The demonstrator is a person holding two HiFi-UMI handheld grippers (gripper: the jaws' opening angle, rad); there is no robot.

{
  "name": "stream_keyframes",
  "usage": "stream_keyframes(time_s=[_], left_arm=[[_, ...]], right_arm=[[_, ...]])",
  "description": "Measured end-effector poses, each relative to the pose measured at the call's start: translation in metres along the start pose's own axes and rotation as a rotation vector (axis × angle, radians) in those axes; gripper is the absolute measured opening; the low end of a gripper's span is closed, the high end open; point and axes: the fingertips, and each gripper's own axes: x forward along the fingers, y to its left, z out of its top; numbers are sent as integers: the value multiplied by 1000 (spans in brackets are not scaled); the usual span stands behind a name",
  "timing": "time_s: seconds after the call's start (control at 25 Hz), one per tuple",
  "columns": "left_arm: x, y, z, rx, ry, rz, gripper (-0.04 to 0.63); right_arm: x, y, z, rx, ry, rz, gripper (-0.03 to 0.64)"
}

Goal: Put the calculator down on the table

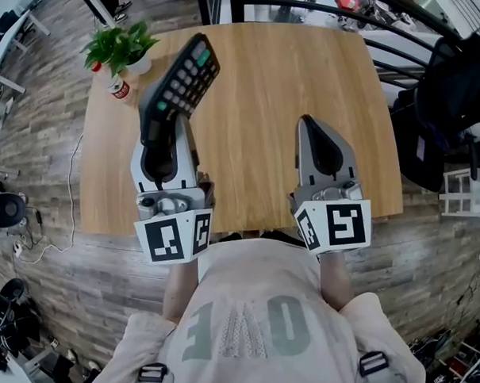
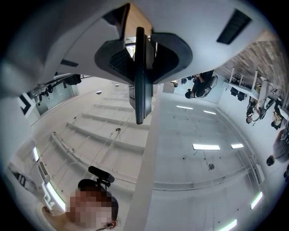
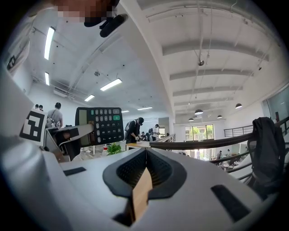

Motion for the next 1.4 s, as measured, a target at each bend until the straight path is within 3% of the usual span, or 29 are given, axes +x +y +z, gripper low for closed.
stream_keyframes(time_s=[0.32, 0.44, 0.52, 0.6, 0.76, 0.88, 1.12, 1.28, 1.4], left_arm=[[6, 2, -12, 29, 31, 19, 117], [11, -3, -20, 53, 75, -23, 116], [21, -12, -29, 96, 131, -97, 116], [34, -22, -42, 155, 215, -210, 115], [51, -41, -74, 345, 423, -442, 117], [59, -54, -95, 418, 490, -629, 117], [45, -79, -159, 503, 796, -1100, 117], [13, -98, -199, 486, 1012, -1451, 117], [-16, -107, -230, 471, 1197, -1633, 117]], right_arm=[[16, -2, -3, 8, 2, 39, 20], [18, -4, -7, 12, 9, 50, 20], [19, -8, -9, 11, 13, 54, 20], [18, -13, -11, 14, 18, 56, 20], [11, -20, -19, 35, 36, 45, 20], [7, -23, -24, 51, 47, 29, 20], [-3, -27, -39, 156, 73, 18, 20], [-10, -36, -52, 198, 97, -11, 20], [-14, -42, -64, 231, 117, -28, 20]])
